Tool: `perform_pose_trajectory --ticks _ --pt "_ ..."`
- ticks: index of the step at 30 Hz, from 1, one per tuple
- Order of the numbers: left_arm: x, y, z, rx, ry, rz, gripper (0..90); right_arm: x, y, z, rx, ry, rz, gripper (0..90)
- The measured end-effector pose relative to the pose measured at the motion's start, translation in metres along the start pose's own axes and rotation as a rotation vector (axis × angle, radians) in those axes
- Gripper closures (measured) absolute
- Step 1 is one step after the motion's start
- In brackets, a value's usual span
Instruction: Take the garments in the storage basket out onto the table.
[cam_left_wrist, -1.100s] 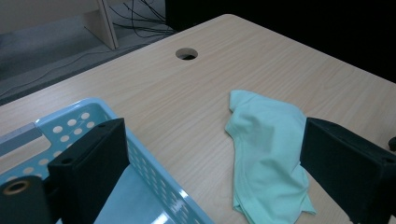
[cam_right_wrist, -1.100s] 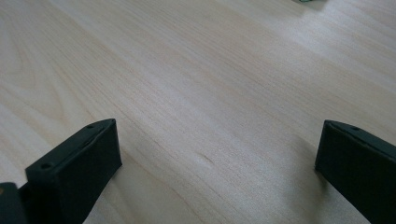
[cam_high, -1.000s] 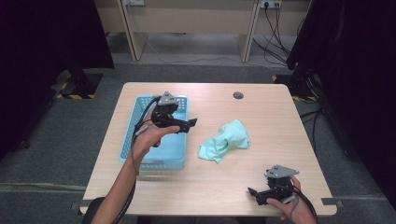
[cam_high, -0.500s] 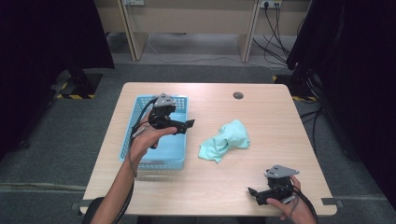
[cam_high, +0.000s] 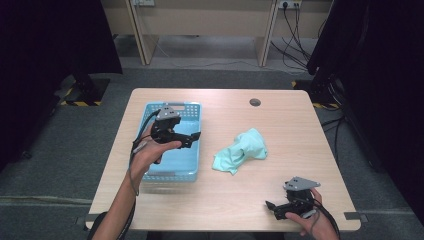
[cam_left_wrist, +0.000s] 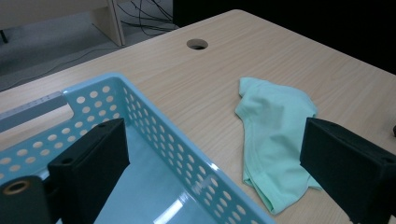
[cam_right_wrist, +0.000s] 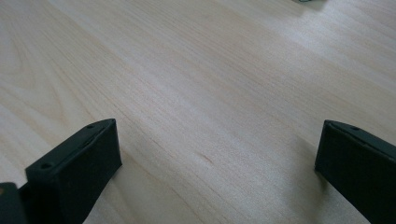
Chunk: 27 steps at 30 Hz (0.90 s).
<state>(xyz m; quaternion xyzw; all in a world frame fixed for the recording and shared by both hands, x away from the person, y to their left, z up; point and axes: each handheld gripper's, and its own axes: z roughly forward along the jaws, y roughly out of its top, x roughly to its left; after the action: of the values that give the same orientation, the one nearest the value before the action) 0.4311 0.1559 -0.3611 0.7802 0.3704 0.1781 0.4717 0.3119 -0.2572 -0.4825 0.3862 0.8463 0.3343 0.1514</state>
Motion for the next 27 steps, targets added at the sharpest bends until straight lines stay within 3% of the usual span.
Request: perform_pose_trajectory --ticks 27 --pt "-0.005 -0.015 -0.025 -0.019 0.015 0.002 7.3 0.0 0.0 0.0 0.0 0.0 0.0 0.3"
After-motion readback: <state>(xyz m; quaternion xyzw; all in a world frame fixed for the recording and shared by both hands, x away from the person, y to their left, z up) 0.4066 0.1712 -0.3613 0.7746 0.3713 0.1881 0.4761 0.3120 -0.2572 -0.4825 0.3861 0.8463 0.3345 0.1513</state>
